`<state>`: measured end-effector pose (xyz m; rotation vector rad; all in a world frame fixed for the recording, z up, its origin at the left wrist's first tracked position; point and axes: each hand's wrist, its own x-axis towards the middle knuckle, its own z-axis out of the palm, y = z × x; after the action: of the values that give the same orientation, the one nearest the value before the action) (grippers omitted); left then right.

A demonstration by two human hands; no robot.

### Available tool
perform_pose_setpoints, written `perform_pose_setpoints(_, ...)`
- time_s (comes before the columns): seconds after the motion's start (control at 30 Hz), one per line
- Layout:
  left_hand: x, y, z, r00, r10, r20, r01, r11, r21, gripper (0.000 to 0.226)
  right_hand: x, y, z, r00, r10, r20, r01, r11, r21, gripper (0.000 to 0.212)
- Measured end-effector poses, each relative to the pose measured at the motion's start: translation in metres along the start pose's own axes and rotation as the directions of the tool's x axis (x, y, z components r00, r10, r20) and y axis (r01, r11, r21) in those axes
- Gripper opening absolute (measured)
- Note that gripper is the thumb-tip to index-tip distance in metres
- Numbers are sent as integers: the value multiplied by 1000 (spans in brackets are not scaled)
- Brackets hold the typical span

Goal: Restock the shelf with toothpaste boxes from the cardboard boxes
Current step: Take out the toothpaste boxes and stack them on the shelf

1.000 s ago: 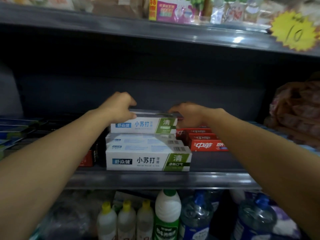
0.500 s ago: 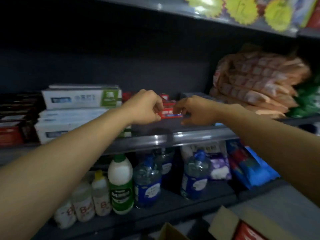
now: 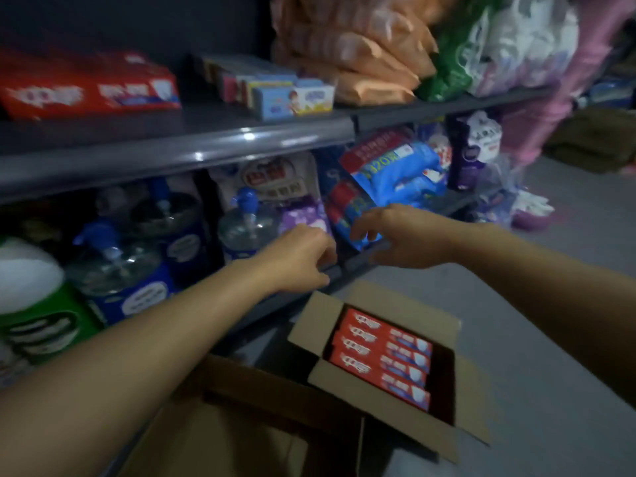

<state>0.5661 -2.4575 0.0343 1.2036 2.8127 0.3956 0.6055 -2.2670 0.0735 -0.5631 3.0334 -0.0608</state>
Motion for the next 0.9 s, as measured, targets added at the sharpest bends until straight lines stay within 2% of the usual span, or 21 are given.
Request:
perform_pose_setpoints(0.1,17,19,53,995,37,88,-34,999,-32,20,-30,25,39,997,64,48,-66,997,41,38)
perform_pose_setpoints(0.27,37,36,128,976,21,218,-1,996,-91,24,-65,61,97,976,166,143,-176,983,60,42)
perform_pose_setpoints(0.37,47,41,158,969,-15,246,44,993,-112,30,-78,75,126,954,229,193,-250,964,93,46)
perform_pose_setpoints(0.53,64,38,188,952,-80,294,124,983,-134,28,-88,96,168,916,303,264,-344,930,126,45)
perform_pose_setpoints(0.67,78,29,197,939,-150,310,199,971,-132,34,-86,110,202,864,387,322,-432,898,81,41)
perform_pose_setpoints(0.8,87,17,204,929,-225,295,270,955,-121,27,-86,119,229,787,481,385,-542,838,61,50)
perform_pose_setpoints(0.9,92,12,205,920,-266,287,306,947,-104,20,-85,122,238,758,524,389,-589,806,63,53)
